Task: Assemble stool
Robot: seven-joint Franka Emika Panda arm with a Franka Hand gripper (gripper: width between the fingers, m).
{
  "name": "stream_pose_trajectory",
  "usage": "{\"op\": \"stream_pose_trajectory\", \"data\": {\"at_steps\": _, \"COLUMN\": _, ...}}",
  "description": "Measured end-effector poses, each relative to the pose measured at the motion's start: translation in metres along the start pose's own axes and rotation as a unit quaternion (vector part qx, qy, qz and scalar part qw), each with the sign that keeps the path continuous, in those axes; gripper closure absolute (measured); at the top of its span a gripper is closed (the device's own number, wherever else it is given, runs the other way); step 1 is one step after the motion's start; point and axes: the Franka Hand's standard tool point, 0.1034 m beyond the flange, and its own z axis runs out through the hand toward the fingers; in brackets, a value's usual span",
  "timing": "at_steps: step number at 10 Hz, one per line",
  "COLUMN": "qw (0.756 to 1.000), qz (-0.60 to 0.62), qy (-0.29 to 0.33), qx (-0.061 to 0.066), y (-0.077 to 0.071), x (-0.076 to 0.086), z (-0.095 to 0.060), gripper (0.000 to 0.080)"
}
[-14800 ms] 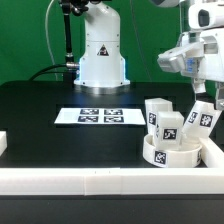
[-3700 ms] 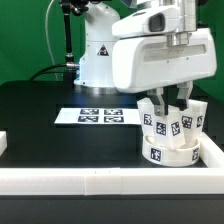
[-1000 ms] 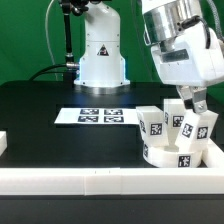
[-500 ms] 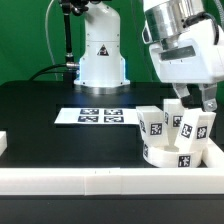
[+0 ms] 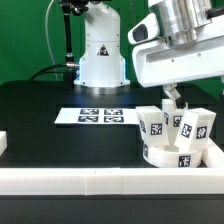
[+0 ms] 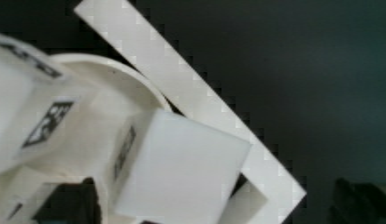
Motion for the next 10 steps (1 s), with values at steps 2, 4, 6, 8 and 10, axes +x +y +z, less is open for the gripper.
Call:
{"op": "stream_pose_trajectory", "data": {"at_steps": 2, "qw": 0.995, "qz": -0.101, "qy": -0.016, "qx": -0.005, "y": -0.0068, "x": 0.0015, "z": 0.0011, "gripper": 0.0151}}
{"op": "stream_pose_trajectory", "data": {"at_steps": 4, "qw": 0.984, "qz": -0.178, "qy": -0.017, "qx": -0.005, "y": -0.0055, "x": 0.0012, "z": 0.0018, "gripper": 0.0151}}
{"op": "stream_pose_trajectory", "data": {"at_steps": 6, "qw": 0.946, "qz": -0.323, "qy": -0.014, "qx": -0.02, "y": -0.0047, "x": 0.0023, "z": 0.0011, "gripper": 0.0151}}
{"op": "stream_pose_trajectory", "data": {"at_steps": 8, "qw": 0.891, "qz": -0.453, "qy": -0.016, "qx": -0.032, "y": -0.0074, "x": 0.0046, "z": -0.0013, "gripper": 0.0151}}
{"op": "stream_pose_trajectory", "data": {"at_steps": 10, "qw": 0.856, "qz": -0.516, "qy": -0.015, "qx": -0.035, "y": -0.0087, "x": 0.0056, "z": -0.0021, "gripper": 0.0151}}
